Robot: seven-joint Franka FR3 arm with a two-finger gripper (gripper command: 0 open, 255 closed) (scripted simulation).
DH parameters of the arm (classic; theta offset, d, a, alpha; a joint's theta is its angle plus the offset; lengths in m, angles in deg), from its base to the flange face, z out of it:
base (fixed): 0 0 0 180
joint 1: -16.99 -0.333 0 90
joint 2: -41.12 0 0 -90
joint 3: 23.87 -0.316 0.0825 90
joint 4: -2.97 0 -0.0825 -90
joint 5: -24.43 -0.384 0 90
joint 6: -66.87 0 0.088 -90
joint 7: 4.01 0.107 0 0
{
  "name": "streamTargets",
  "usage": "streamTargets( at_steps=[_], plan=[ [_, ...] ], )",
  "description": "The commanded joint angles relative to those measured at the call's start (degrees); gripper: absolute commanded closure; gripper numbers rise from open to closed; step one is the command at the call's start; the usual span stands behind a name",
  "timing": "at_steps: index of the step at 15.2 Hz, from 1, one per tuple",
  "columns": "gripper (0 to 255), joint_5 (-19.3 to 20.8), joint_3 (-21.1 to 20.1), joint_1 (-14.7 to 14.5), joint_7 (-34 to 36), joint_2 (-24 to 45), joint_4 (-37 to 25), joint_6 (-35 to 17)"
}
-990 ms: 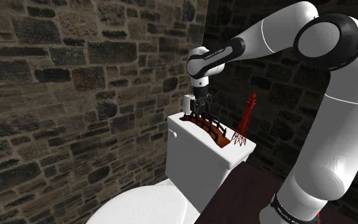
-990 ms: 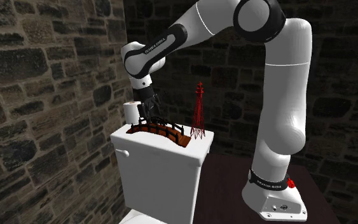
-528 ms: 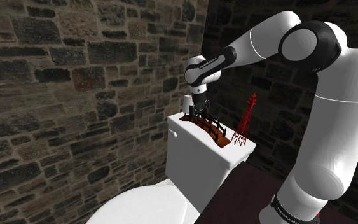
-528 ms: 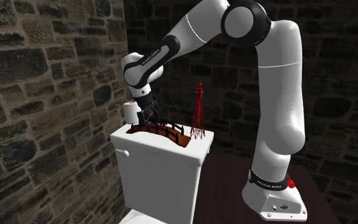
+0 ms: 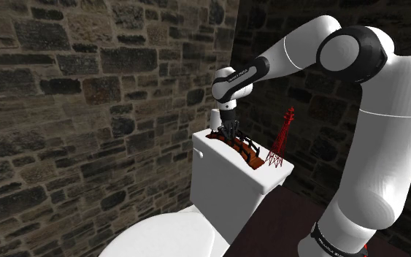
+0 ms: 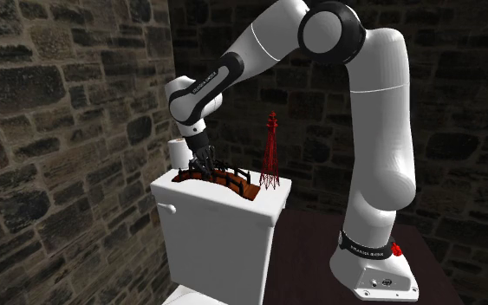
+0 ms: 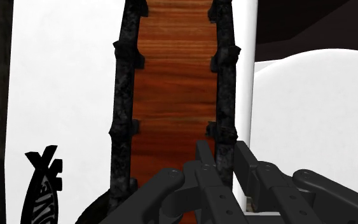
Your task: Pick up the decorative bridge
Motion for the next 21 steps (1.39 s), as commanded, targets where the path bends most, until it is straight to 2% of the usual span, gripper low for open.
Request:
streamTargets(
  at_steps=[1,5,21],
  plan=[
    [255,-0.01,-0.03,-0.02,-0.01,0.03,0.03,-0.02],
    [255,0.01,0.02,0.05,-0.12,0.09,0.05,-0.11],
    [255,0.28,0.06,-0.17,-0.69,-4.85,-5.62,10.46]
  ],
)
